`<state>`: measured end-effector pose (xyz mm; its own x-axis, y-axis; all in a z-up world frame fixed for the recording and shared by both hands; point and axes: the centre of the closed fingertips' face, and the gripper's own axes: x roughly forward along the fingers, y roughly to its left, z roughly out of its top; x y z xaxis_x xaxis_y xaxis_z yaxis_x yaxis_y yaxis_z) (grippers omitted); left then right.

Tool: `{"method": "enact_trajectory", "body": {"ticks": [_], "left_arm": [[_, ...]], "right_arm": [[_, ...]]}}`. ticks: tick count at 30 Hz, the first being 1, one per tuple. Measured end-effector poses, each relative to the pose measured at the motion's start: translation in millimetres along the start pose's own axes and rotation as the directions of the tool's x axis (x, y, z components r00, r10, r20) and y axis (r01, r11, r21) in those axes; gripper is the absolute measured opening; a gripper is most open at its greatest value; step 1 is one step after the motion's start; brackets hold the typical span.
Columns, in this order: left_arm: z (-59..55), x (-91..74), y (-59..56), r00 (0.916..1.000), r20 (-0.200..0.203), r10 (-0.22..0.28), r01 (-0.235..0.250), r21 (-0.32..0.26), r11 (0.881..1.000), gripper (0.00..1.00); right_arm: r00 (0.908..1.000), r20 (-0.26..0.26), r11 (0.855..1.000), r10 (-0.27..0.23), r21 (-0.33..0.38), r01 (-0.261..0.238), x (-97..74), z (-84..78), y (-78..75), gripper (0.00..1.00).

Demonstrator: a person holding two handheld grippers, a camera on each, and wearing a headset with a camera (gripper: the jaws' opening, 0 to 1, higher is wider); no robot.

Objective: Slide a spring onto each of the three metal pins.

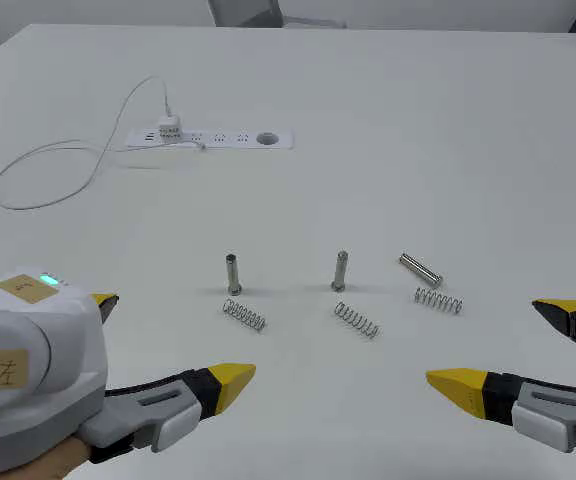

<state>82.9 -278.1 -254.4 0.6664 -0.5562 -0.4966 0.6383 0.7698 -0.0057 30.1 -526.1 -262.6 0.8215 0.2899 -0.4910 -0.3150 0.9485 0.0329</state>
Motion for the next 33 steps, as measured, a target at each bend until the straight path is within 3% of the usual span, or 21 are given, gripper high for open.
{"method": "enact_trajectory", "body": {"ticks": [33], "left_arm": [[-2.6,-0.7,1.8,1.0000,-0.003,0.005,-0.005,-0.002,1.000,0.90]], "right_arm": [[0.9999,-0.009,1.000,0.012,-0.005,-0.012,1.0,-0.1,2.0,0.88]]}}
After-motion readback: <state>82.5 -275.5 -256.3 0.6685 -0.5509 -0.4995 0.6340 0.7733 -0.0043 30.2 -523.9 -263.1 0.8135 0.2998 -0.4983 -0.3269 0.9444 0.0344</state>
